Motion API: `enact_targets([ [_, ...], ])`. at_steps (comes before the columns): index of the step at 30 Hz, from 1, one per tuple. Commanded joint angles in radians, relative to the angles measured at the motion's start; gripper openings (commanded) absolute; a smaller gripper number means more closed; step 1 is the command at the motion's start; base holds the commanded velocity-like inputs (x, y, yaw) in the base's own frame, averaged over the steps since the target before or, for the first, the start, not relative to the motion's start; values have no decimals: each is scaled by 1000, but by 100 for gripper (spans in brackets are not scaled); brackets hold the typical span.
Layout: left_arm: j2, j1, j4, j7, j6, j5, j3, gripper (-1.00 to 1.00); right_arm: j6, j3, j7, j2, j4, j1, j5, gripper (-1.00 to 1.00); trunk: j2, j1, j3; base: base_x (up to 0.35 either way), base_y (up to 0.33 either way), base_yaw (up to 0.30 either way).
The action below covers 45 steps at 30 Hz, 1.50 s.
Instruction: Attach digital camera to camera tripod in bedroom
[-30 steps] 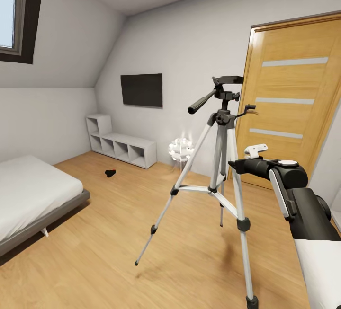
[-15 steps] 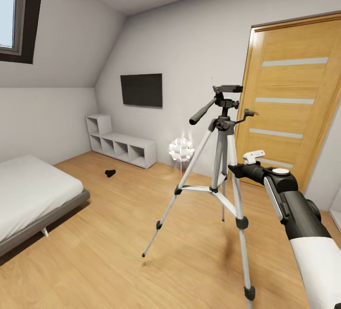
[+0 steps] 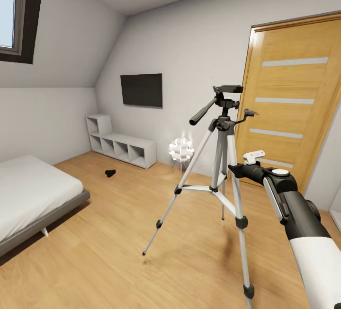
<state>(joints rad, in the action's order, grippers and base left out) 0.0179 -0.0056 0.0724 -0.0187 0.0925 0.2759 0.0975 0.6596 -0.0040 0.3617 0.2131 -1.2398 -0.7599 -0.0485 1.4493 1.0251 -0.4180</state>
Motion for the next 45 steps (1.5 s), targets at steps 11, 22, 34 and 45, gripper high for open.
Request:
enact_targets([
  [11, 1, -1, 0, -1, 3, -1, 8, 100, 5, 1, 7, 0, 26, -1, -2, -100, 1, 0, -1, 0, 0, 0],
  [22, 1, -1, 0, -1, 3, -1, 8, 100, 6, 1, 8, 0, 65, -1, -2, -100, 1, 0, -1, 0, 0, 0],
  [34, 1, -1, 0, -1, 3, -1, 8, 100, 6, 1, 10, 0, 71, -1, -2, 100, 1, 0, -1, 0, 0, 0],
  [45, 1, -1, 0, -1, 3, -1, 9, 100, 11, 0, 10, 1, 72, -1, -2, 100, 1, 0, -1, 0, 0, 0],
])
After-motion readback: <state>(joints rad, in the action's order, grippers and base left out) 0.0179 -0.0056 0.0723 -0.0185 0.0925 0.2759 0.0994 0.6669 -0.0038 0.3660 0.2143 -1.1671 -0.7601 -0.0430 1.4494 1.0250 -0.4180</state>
